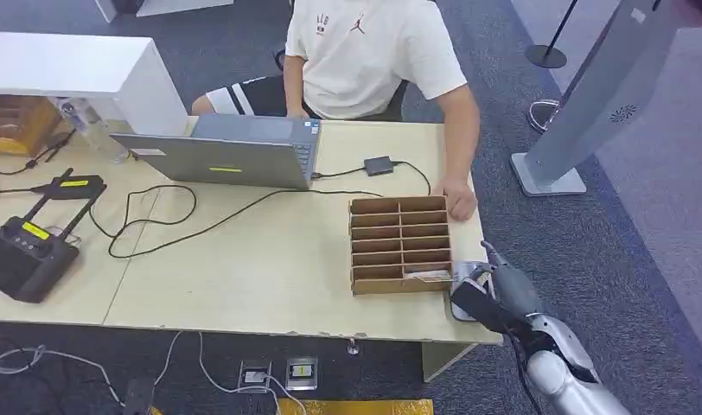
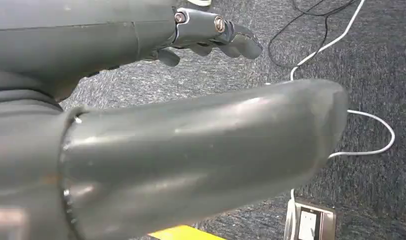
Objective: Pass the card to the sensor for recognition and then transmit it.
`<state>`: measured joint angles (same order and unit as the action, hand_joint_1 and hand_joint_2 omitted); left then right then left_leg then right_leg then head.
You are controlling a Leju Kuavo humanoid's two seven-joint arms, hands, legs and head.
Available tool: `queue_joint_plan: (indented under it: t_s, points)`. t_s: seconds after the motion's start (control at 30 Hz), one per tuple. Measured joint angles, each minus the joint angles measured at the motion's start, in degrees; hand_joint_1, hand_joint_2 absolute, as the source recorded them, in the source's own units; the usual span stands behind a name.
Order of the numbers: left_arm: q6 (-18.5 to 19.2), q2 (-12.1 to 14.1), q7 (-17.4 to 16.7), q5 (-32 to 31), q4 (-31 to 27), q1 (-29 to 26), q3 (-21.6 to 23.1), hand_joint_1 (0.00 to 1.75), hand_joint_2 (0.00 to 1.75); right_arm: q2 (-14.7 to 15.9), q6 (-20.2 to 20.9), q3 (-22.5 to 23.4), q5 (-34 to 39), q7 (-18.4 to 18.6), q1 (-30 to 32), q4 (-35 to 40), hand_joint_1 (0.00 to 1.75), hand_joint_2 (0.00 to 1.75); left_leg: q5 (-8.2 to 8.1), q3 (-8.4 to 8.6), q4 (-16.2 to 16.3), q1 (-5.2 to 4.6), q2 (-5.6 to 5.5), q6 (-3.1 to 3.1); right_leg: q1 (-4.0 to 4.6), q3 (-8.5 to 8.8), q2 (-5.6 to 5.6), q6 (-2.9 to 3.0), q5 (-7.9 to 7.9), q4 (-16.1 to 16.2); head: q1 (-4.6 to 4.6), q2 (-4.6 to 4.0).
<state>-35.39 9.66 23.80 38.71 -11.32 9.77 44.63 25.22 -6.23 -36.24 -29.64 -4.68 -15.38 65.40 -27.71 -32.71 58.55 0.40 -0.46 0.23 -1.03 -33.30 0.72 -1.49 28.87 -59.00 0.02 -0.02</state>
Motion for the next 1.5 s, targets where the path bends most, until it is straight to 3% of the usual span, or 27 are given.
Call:
queue_joint_plan:
  t_s: [0.2,0.33,0.6,0.87,1.0,1.4,1.47,1.5]
  points:
    - [0.0,0.0,0.0,0.0,0.0,0.0,0.0,0.0,0.0,0.3,-0.9,-0.5,-0.2,1.4,-0.8,-0.1,1.75,1.75,0.0,0.0,0.0,0.0,0.0,0.0,0.0,0.0,0.0,0.0,0.0,0.0,0.0,0.0]
    - [-0.1,0.0,0.0,-0.1,0.0,0.0,0.0,0.0,0.0,1.4,0.5,-0.4,-0.4,0.0,-2.8,-0.1,1.75,1.75,0.0,-0.01,0.0,-0.01,0.0,0.0,-0.01,0.0,-0.03,-0.01,-0.02,0.0,0.0,0.0]
    - [-0.4,0.0,0.0,-0.5,0.0,0.5,0.0,0.0,0.0,3.8,4.4,2.4,-1.9,-3.9,-12.3,-0.5,1.75,1.75,0.03,0.0,0.0,-0.02,0.07,0.02,-0.02,0.0,-0.09,-0.04,-0.07,0.0,0.0,0.0]
    - [-0.5,0.0,-0.5,-2.1,0.0,1.9,0.2,0.0,0.0,4.3,6.4,5.4,-7.8,-7.8,-25.8,-1.8,1.75,1.75,0.04,-0.01,0.0,-0.02,0.07,0.01,-0.01,0.0,-0.09,-0.03,-0.08,0.0,-0.02,0.0]
    - [-0.3,0.1,-1.0,-2.6,0.0,2.6,0.8,0.0,0.0,3.6,6.2,5.8,-11.0,-9.1,-31.2,-4.3,1.75,1.75,0.04,-0.05,0.0,-0.01,0.06,0.01,-0.01,0.0,-0.08,-0.03,-0.08,-0.1,-0.02,0.0]
    - [-0.1,0.3,-1.4,-3.1,0.0,3.8,1.2,0.0,0.0,-3.3,-1.1,4.2,-18.0,-10.6,-41.2,-17.4,1.75,1.75,0.04,-0.06,0.0,0.0,0.02,0.01,0.0,-0.02,-0.05,-0.03,-0.08,-0.1,-0.04,0.0]
    - [0.0,0.4,-1.6,-3.1,0.0,3.9,1.3,0.0,0.0,-4.3,-1.5,4.0,-18.2,-10.5,-42.2,-19.6,1.68,1.75,0.04,-0.06,0.0,0.0,0.0,0.01,0.0,-0.02,-0.02,-0.03,-0.07,-0.1,-0.02,0.0]
    - [0.0,0.5,-1.6,-3.1,0.0,3.9,1.4,0.0,0.0,-4.8,-1.7,3.8,-18.2,-10.4,-42.8,-20.7,0.56,1.75,0.04,-0.06,0.0,0.0,0.01,0.01,0.0,-0.02,-0.04,-0.03,-0.08,-0.1,-0.02,0.0]
